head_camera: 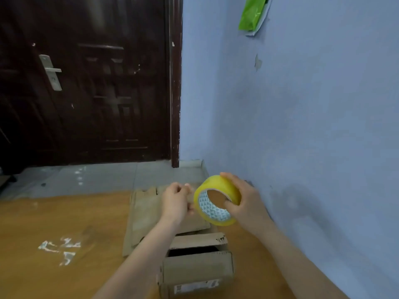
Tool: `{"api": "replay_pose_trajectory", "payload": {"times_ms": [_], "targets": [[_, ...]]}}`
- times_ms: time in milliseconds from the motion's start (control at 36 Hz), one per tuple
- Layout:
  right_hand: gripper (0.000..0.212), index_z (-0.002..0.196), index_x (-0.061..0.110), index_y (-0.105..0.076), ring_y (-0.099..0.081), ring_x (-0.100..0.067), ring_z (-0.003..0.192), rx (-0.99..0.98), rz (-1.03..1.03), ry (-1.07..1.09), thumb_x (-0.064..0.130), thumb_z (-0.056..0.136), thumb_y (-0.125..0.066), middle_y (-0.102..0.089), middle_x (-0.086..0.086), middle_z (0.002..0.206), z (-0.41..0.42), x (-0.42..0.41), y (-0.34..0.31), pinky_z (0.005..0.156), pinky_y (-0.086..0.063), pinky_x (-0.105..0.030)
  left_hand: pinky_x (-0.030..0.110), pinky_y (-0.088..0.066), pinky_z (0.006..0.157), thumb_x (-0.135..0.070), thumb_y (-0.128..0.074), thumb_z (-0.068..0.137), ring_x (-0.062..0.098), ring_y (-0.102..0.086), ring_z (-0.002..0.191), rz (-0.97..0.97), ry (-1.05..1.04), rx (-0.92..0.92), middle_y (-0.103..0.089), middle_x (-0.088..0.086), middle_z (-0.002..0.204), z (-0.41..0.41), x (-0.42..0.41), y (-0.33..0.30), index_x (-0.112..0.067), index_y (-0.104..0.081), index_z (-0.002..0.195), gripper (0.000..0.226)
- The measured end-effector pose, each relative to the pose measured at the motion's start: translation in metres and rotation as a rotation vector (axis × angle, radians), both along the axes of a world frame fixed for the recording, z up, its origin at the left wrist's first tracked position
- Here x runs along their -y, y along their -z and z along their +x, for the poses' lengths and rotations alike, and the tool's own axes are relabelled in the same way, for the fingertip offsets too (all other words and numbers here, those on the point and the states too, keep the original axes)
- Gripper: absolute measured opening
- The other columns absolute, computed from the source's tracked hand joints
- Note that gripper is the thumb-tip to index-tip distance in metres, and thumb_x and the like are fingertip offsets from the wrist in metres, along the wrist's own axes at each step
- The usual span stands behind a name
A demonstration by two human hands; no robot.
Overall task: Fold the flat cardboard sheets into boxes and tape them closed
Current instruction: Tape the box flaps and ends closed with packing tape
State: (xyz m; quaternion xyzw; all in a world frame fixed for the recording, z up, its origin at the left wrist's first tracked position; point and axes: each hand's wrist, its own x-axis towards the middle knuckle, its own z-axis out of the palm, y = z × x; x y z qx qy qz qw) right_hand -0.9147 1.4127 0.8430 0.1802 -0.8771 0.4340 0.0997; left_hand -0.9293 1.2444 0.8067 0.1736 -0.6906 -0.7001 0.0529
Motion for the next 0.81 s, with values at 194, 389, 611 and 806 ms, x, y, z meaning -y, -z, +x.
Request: {"api": "replay_pose_trajectory", "payload": {"times_ms": [194,389,611,806], "targets": [[0.053,0.129,0.029,-0.052,-0.057,-0.012,0.111,0.064,0.447,-0.157,0.03,0.079,-0.07,-0.06,0.009,0.124,-0.017,-0.012,-0.013,0.091,-0.044,-0.024,0.037,-0.049,0.057,-0.025,-0.046,0.098,0.014,-0.064,0.051,-0.4,-0.073,-0.083,-0.059,0.008,0.074,-0.002,0.026,-0.01,-0.006,-0.052,0.081,0.027],[0.078,0.141,0.036,-0.034,-0.047,-0.015,0.121,0.181,0.651,-0.168,0.009,0.075,-0.063,-0.049,0.007,0.133,-0.02,-0.022,0.014,0.095,-0.042,-0.025,0.03,-0.05,0.055,-0.022,-0.045,0.099,0.008,-0.062,0.046,-0.244,-0.129,-0.037,-0.059,0.011,0.084,0.006,0.041,-0.001,0.002,-0.056,0.093,0.028],[0.047,0.101,0.032,-0.054,-0.056,-0.008,0.09,-0.137,-0.335,0.401,0.007,0.061,-0.05,-0.059,0.012,0.096,-0.008,-0.011,0.038,0.078,-0.041,-0.015,0.026,-0.051,0.062,-0.026,-0.041,0.101,0.011,-0.057,0.055,0.038,-0.198,-0.004,-0.056,0.005,0.078,0.027,0.028,0.012,0.001,-0.054,0.102,0.03],[0.045,0.096,0.023,-0.065,-0.058,0.002,0.08,-0.259,-0.835,0.516,-0.001,0.062,-0.047,-0.064,0.015,0.084,-0.028,-0.005,0.019,0.071,-0.045,-0.014,0.027,-0.046,0.057,-0.027,-0.042,0.1,0.014,-0.052,0.053,0.205,-0.237,0.068,-0.053,0.009,0.078,0.025,0.008,0.018,-0.009,-0.046,0.081,0.026]]}}
